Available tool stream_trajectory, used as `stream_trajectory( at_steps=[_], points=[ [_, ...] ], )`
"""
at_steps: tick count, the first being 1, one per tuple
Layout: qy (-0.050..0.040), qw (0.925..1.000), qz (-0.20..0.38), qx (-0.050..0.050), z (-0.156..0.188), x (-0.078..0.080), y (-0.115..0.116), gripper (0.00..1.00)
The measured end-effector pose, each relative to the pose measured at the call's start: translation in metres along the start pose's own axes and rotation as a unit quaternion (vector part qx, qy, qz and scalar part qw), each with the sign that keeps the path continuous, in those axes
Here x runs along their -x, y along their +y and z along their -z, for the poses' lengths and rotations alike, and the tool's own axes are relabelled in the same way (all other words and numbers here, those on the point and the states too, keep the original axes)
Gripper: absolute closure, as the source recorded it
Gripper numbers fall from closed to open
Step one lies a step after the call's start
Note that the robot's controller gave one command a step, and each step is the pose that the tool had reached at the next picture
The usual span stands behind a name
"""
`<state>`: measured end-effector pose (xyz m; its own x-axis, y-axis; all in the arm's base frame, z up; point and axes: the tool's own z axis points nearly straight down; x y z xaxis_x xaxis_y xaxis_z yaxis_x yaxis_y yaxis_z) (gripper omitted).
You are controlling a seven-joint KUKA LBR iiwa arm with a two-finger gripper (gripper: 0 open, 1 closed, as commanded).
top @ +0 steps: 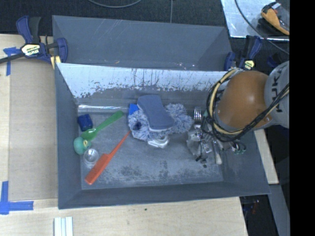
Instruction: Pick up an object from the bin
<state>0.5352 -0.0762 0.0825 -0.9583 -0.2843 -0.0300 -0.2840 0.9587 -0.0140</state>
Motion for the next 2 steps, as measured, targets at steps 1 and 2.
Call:
stream_trajectory(
  at_steps=[1,2],
  points=[
    [-0.0013,0.9999,0.016,-0.001,-0.011,0.001,-0.009,1.00],
    [-0.0031,1.0000,0.003,-0.002,-0.010,0.000,0.024,1.00]
  ],
)
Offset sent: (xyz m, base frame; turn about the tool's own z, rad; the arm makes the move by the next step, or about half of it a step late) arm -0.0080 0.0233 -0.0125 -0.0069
